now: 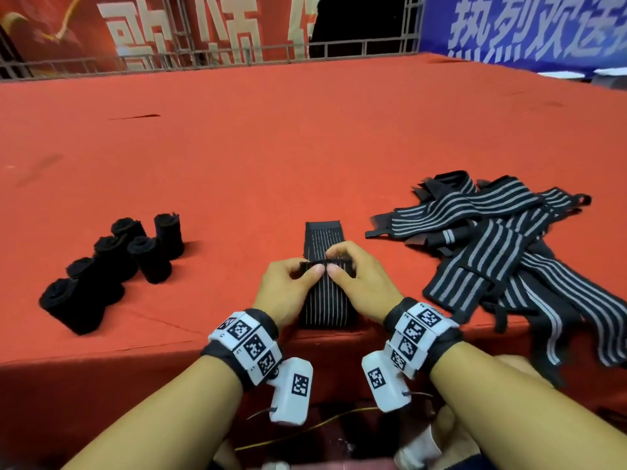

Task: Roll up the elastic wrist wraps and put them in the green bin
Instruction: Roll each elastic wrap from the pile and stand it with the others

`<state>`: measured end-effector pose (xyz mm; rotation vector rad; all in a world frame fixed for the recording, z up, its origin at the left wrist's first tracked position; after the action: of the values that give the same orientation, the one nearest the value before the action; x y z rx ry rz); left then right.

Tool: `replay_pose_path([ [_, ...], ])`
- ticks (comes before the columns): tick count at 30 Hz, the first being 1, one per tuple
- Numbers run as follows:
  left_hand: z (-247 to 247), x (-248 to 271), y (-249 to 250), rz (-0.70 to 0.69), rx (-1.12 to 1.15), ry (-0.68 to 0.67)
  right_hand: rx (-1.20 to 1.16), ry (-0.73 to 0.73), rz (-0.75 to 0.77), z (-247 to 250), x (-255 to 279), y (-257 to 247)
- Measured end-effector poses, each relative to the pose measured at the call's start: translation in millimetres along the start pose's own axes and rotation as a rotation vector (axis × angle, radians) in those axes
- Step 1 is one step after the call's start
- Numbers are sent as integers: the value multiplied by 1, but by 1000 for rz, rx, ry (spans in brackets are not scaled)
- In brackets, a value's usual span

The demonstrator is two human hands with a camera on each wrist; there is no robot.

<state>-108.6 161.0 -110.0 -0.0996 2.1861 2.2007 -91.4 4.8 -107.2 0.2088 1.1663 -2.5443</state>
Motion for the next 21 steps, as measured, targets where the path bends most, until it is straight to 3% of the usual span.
replay_pose_path([
  [7, 1, -13, -32, 8, 86, 3, -299, 20, -76, -22, 11, 28],
  [15, 4, -12, -40, -76, 99, -53, -319, 32, -96, -18, 15, 37],
  [21, 8, -6, -44, -30, 162, -106, -386, -12, -145, -21, 17, 34],
])
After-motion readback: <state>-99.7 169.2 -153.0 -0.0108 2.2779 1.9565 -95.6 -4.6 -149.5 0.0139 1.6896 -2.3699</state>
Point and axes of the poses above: each hand's wrist, its own x-axis away from the middle knuckle, its own z-axis out of the back of the hand, y = z × x, the point moved 5 cm from there along -x, towards the middle knuckle, and after that the axes turned 14 degrees about x, right-handed, at the moved point
